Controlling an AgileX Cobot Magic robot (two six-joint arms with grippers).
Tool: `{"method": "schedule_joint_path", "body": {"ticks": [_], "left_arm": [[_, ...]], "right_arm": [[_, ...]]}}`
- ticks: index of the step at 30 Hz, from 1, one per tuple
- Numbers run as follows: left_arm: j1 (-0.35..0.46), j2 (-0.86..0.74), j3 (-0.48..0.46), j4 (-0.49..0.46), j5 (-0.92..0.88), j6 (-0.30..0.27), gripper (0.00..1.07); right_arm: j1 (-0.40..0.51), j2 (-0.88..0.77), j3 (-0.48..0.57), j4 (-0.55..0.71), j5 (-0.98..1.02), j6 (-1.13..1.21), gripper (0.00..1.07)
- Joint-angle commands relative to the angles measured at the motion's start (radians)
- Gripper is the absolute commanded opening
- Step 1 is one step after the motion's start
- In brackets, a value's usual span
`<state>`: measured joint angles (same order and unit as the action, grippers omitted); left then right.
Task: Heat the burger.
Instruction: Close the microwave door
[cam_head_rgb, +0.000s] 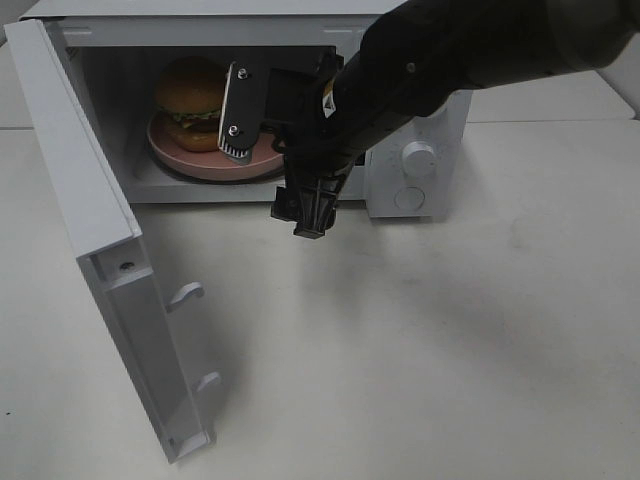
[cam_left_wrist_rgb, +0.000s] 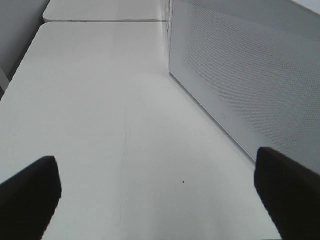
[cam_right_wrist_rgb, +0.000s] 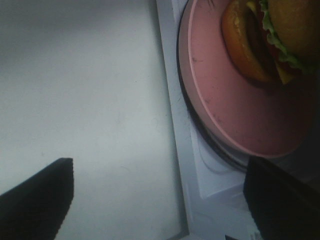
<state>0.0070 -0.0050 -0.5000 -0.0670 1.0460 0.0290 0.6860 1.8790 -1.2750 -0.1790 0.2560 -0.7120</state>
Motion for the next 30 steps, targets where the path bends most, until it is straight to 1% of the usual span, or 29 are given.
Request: {"method": "schedule_joint_path", "body": {"ticks": [1,2,4,6,9,11,14,15,17,19,21,22,25,27,30], "left_arm": [[-0.006,-0.025,0.003,0.004,-0.009,-0.004,1.00],[-0.006,-0.025,0.003,0.004,-0.009,-0.004,1.00],[-0.006,-0.025,0.003,0.004,-0.009,-0.004,1.00],[-0.006,-0.025,0.003,0.004,-0.009,-0.004,1.00],[-0.006,-0.025,0.003,0.004,-0.009,-0.004,1.00],[-0.006,-0.025,0.003,0.004,-0.009,-0.004,1.00],[-0.006,-0.025,0.003,0.004,-0.009,-0.004,1.00],[-0.006,-0.025,0.003,0.004,-0.009,-0.004,1.00],[-0.006,-0.025,0.003,0.004,-0.009,-0.004,1.00],[-0.006,-0.025,0.003,0.004,-0.009,-0.004,1.00],[-0.006,-0.025,0.003,0.004,-0.009,-0.004,1.00],[-0.006,-0.025,0.003,0.004,-0.009,-0.004,1.00],[-0.006,-0.025,0.003,0.004,-0.009,-0.004,1.00],[-0.006,-0.025,0.003,0.004,-0.009,-0.004,1.00],[-0.006,-0.025,0.003,0.004,-0.009,-0.004,1.00]], "right_arm": [[0.001,-0.046,0.038,0.007,-0.001,0.037,0.88],[0.001,-0.075,0.065,0.007,0.009,0.066,0.88],[0.001,-0.089,0.077,0.007,0.016,0.075,0.87],[0.001,-0.148,0.132,0.005,0.077,0.122,0.86],[0.001,-0.160,0.144,0.005,0.090,0.138,0.86],[0.001,-0.220,0.199,0.005,0.147,0.210,0.84],[0.001,-0.237,0.211,0.006,0.154,0.229,0.83],[0.001,-0.276,0.243,0.007,0.166,0.280,0.82],[0.001,-0.291,0.259,0.007,0.171,0.307,0.81],[0.001,-0.370,0.313,0.008,0.195,0.423,0.76],[0.001,-0.387,0.324,0.008,0.201,0.450,0.76],[0.001,-0.430,0.352,0.007,0.220,0.504,0.76],[0.001,-0.450,0.366,0.007,0.231,0.529,0.76],[0.001,-0.520,0.410,0.008,0.281,0.603,0.76],[0.001,-0.539,0.422,0.008,0.299,0.623,0.76]]}}
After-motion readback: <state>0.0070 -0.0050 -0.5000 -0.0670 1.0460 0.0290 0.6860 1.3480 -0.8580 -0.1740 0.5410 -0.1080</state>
